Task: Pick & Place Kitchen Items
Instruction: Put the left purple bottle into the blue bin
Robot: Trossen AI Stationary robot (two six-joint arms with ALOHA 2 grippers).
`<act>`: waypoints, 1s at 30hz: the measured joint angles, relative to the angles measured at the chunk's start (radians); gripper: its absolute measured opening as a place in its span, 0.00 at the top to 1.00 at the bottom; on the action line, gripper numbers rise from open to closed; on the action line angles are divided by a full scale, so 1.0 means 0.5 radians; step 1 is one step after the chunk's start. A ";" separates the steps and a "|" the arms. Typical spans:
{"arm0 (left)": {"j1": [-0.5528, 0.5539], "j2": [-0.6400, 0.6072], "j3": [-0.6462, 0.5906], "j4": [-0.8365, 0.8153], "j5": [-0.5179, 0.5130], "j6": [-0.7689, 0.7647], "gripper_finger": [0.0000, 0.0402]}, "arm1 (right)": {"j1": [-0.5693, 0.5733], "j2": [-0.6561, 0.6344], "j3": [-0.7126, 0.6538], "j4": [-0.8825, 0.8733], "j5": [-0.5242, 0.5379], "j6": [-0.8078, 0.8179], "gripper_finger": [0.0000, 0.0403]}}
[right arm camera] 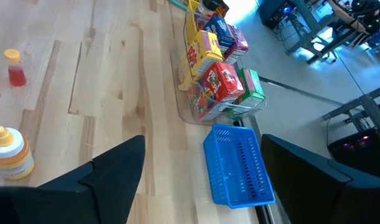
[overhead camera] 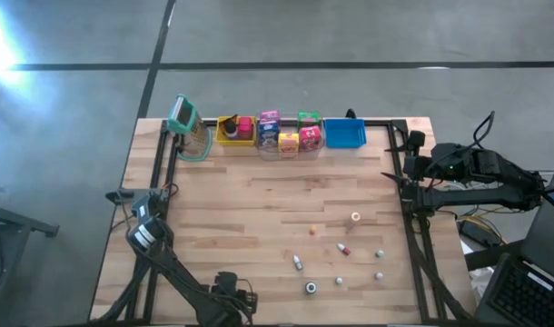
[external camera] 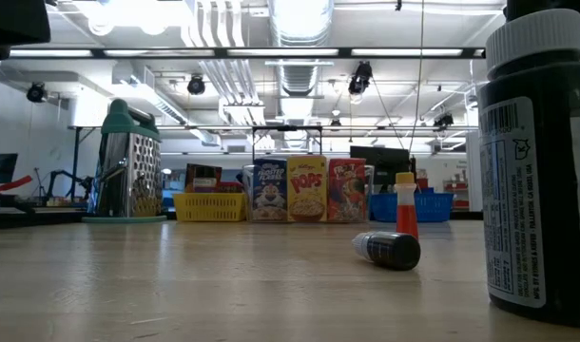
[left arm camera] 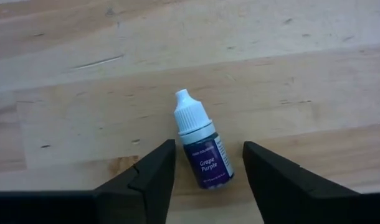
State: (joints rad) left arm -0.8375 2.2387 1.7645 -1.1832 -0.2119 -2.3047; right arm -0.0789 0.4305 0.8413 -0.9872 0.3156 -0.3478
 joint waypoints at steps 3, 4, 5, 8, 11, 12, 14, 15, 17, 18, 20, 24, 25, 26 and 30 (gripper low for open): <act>0.000 0.000 0.000 0.014 0.004 0.001 0.58 | 0.000 0.000 0.000 -0.001 0.000 -0.003 0.25; 0.000 0.000 0.000 0.019 0.006 0.001 0.60 | 0.000 0.000 0.000 -0.001 0.000 -0.001 0.26; 0.000 0.000 0.001 0.025 0.006 0.002 0.61 | 0.000 0.000 0.000 -0.001 0.000 -0.004 0.27; -0.005 0.000 0.004 0.031 0.008 0.017 0.66 | 0.000 0.000 0.000 -0.001 0.000 -0.001 0.29; -0.005 -0.001 0.004 0.031 0.010 0.063 0.69 | 0.000 0.000 0.000 0.000 0.000 -0.003 0.31; -0.005 -0.001 0.004 0.027 0.008 0.078 0.70 | -0.001 0.000 0.000 -0.001 0.000 -0.001 0.31; -0.006 -0.001 0.004 0.005 0.006 0.090 0.72 | 0.000 0.000 0.000 0.000 0.000 -0.006 0.33; -0.006 -0.001 0.004 -0.014 0.003 0.091 0.73 | 0.000 0.000 0.000 0.000 0.000 -0.002 0.33; -0.009 0.000 0.003 -0.036 -0.010 0.096 0.75 | -0.001 0.000 0.000 -0.001 0.000 -0.005 0.35; -0.010 0.000 0.002 -0.043 -0.023 0.106 0.76 | 0.000 0.000 0.000 -0.001 0.000 -0.005 0.35; -0.013 0.002 0.000 -0.052 -0.047 0.133 0.76 | 0.000 0.000 0.000 -0.001 0.000 -0.001 0.37; -0.018 0.003 -0.002 -0.070 -0.093 0.218 0.76 | 0.000 0.000 0.000 0.000 0.000 -0.002 0.39; -0.021 0.004 -0.003 -0.078 -0.123 0.228 0.76 | 0.000 0.000 0.000 -0.001 0.000 -0.005 0.40; -0.026 0.006 -0.004 -0.089 -0.158 0.241 0.76 | 0.000 0.000 0.000 0.000 0.000 -0.004 0.40; -0.052 0.014 -0.012 -0.187 -0.418 0.300 0.76 | 0.000 0.000 0.000 -0.001 0.000 -0.004 0.42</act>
State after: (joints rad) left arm -0.8637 2.2456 1.7584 -1.2767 -0.4211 -2.1545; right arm -0.0788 0.4305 0.8413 -0.9874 0.3156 -0.3497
